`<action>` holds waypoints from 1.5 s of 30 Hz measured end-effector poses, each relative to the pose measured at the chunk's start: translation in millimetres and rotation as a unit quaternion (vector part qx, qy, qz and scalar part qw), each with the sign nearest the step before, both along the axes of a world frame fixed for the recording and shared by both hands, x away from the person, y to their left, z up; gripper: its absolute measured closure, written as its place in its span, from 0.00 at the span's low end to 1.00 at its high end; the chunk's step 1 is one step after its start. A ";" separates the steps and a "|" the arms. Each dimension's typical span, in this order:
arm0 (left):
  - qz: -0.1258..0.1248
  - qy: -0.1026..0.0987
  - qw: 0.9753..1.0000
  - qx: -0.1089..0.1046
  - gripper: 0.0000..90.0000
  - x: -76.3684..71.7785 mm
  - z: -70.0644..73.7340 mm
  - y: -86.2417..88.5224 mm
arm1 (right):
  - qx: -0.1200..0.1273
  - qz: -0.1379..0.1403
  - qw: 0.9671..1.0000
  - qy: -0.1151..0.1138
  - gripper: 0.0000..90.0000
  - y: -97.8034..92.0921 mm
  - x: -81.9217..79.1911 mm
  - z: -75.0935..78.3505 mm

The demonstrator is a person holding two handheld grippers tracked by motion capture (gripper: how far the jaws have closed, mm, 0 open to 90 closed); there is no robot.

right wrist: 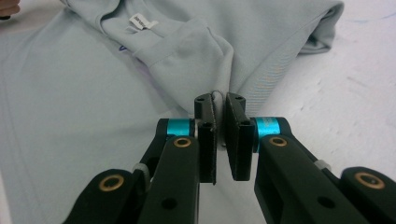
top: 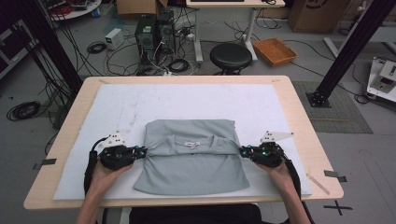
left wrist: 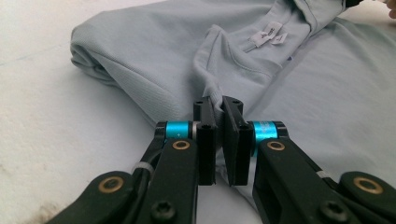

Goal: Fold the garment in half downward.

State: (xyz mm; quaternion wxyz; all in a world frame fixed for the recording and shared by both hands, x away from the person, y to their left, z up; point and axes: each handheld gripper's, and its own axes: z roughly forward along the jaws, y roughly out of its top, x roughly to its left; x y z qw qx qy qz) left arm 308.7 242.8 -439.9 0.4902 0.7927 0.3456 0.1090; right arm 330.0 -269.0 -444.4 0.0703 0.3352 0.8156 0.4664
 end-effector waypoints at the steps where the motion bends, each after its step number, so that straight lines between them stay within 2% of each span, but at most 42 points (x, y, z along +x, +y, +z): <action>1: -0.003 0.001 1.000 0.001 0.94 -1.8 -0.3 0.7 | -0.003 0.002 1.000 0.000 0.94 0.2 -2.2 -0.4; 10: -0.014 0.006 1.000 0.001 0.94 -14.1 -2.8 1.0 | -0.019 0.000 1.000 -0.019 0.94 1.0 -23.3 -1.8; 12: -0.017 0.006 1.000 0.010 0.94 -16.8 -3.0 0.3 | -0.019 0.001 1.000 -0.020 0.94 0.8 -25.8 -2.4; 23: -0.027 0.004 1.000 0.016 0.94 -28.4 -2.1 -0.4 | -0.017 0.005 1.000 -0.017 0.94 -2.3 -37.2 -1.1; 29: -0.033 0.009 0.999 0.010 0.94 -33.8 -4.7 0.5 | -0.016 0.008 1.000 -0.011 0.94 -2.9 -45.4 -4.0; 43: -0.041 0.016 0.999 -0.002 0.94 -42.1 -6.5 4.1 | -0.006 0.014 1.000 -0.004 0.94 -7.7 -51.1 -4.3; 45: -0.042 0.016 0.999 0.006 0.94 -43.1 -6.8 2.9 | -0.006 0.014 1.000 -0.003 0.94 -7.9 -50.9 -5.0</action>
